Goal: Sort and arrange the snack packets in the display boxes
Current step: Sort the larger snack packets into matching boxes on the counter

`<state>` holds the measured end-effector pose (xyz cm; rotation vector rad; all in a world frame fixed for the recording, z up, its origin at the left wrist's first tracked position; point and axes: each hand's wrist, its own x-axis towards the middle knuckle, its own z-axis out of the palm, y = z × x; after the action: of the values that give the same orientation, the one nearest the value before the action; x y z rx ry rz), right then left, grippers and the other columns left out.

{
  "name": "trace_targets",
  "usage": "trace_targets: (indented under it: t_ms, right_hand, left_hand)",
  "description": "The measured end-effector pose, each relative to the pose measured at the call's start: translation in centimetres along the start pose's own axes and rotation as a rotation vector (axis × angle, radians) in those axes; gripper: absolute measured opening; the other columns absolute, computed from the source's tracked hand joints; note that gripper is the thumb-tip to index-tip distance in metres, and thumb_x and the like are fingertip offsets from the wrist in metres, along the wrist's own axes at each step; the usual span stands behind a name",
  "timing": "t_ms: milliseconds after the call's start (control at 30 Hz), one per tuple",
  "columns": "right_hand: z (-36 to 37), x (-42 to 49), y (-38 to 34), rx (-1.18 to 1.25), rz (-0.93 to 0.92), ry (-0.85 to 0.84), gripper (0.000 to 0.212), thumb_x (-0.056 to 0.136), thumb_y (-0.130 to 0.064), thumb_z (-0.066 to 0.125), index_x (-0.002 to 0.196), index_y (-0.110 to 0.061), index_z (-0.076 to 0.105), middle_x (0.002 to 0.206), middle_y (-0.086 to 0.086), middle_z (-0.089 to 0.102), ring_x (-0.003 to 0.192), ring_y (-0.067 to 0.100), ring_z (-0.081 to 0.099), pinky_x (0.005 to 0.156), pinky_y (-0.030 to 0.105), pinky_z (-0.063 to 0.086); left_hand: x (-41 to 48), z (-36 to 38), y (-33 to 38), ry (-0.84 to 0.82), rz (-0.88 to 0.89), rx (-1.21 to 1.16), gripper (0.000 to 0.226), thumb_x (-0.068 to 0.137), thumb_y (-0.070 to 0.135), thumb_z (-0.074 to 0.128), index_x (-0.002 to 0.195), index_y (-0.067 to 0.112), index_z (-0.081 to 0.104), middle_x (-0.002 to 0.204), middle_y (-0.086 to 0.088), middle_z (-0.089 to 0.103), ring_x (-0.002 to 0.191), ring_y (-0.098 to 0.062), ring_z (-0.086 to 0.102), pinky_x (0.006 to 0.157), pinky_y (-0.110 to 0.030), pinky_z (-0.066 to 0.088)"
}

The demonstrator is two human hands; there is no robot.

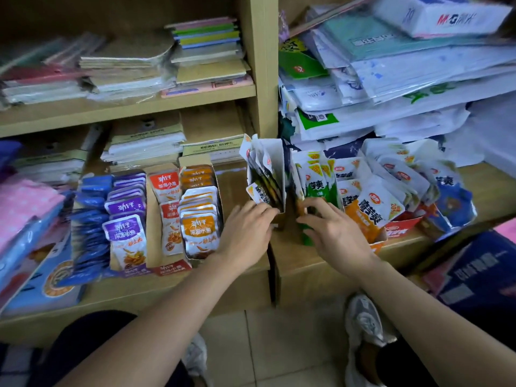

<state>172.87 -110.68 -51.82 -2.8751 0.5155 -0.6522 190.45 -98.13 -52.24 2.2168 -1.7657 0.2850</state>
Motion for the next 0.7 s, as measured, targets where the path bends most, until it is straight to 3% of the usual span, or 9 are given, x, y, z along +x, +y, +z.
trace_targets:
  t_ms: [133, 233, 333, 400, 467, 567, 633, 700]
  right_hand:
    - [-0.1, 0.4, 0.2, -0.006, 0.024, 0.037, 0.034, 0.078, 0.001, 0.077, 0.109, -0.011, 0.074, 0.125, 0.005, 0.060, 0.100, 0.029, 0.060, 0.077, 0.047, 0.057]
    - [-0.6, 0.7, -0.1, 0.122, 0.085, 0.089, 0.034, 0.079, -0.003, 0.078, 0.111, -0.014, 0.074, 0.116, 0.002, 0.068, 0.099, 0.027, 0.060, 0.080, 0.046, 0.056]
    - [-2.4, 1.7, -0.8, 0.345, 0.201, 0.154, 0.034, 0.085, -0.013, 0.078, 0.118, -0.016, 0.072, 0.109, -0.004, 0.070, 0.096, 0.016, 0.065, 0.086, 0.032, 0.057]
    - [-3.5, 2.7, -1.4, 0.476, 0.249, 0.135, 0.037, 0.087, -0.015, 0.077, 0.123, -0.017, 0.069, 0.107, -0.011, 0.066, 0.087, 0.002, 0.064, 0.077, 0.015, 0.055]
    - [-3.9, 3.9, -2.0, 0.532, 0.253, 0.071, 0.045, 0.086, -0.021, 0.079, 0.128, -0.018, 0.066, 0.111, -0.012, 0.065, 0.087, 0.002, 0.064, 0.073, 0.015, 0.055]
    - [-3.1, 5.9, -2.4, 0.322, 0.202, -0.009, 0.055, 0.079, -0.036, 0.084, 0.127, -0.017, 0.065, 0.117, -0.001, 0.067, 0.100, 0.013, 0.060, 0.083, 0.028, 0.052]
    - [-2.4, 6.9, -2.7, 0.158, 0.159, -0.043, 0.050, 0.077, -0.041, 0.083, 0.116, -0.015, 0.067, 0.110, 0.001, 0.068, 0.103, 0.019, 0.055, 0.087, 0.033, 0.048]
    - [-1.8, 7.4, -2.8, 0.164, 0.105, -0.030, 0.028, 0.082, -0.029, 0.081, 0.101, -0.013, 0.069, 0.088, -0.006, 0.065, 0.084, 0.013, 0.051, 0.075, 0.030, 0.047]
  left_hand:
    - [-2.0, -1.0, 1.7, 0.041, 0.088, -0.068, 0.023, 0.094, 0.025, 0.064, 0.114, 0.022, 0.074, 0.101, 0.008, 0.069, 0.096, -0.018, 0.063, 0.078, -0.035, 0.046]
    - [-4.4, -2.1, 3.1, 0.081, 0.127, -0.196, 0.024, 0.094, 0.029, 0.063, 0.114, 0.022, 0.075, 0.107, 0.011, 0.068, 0.092, -0.009, 0.065, 0.076, -0.031, 0.055]
    - [-5.4, -3.3, 2.9, 0.285, 0.015, -0.382, 0.016, 0.091, 0.025, 0.069, 0.103, 0.016, 0.075, 0.105, 0.007, 0.065, 0.082, -0.004, 0.065, 0.062, -0.028, 0.056]
    - [-4.7, -4.6, 2.2, 0.390, -0.142, -0.503, 0.012, 0.090, 0.023, 0.071, 0.098, 0.014, 0.070, 0.098, 0.005, 0.063, 0.075, -0.006, 0.065, 0.056, -0.029, 0.054]
    - [-2.9, -5.9, 1.4, 0.426, -0.346, -0.610, 0.019, 0.089, 0.024, 0.073, 0.105, 0.017, 0.066, 0.096, 0.008, 0.065, 0.078, -0.008, 0.066, 0.060, -0.027, 0.056]
    - [0.7, -7.0, -0.6, 0.300, -0.505, -0.650, 0.045, 0.088, 0.031, 0.075, 0.130, 0.025, 0.057, 0.113, 0.013, 0.064, 0.085, -0.002, 0.065, 0.070, -0.018, 0.054]
    - [2.4, -7.0, -2.2, 0.172, -0.448, -0.649, 0.057, 0.088, 0.033, 0.076, 0.140, 0.030, 0.053, 0.127, 0.012, 0.057, 0.099, -0.005, 0.063, 0.084, -0.026, 0.054]
    - [3.2, -6.2, -3.3, 0.076, -0.327, -0.609, 0.054, 0.088, 0.030, 0.077, 0.138, 0.031, 0.058, 0.131, 0.010, 0.051, 0.119, -0.010, 0.054, 0.100, -0.036, 0.049]
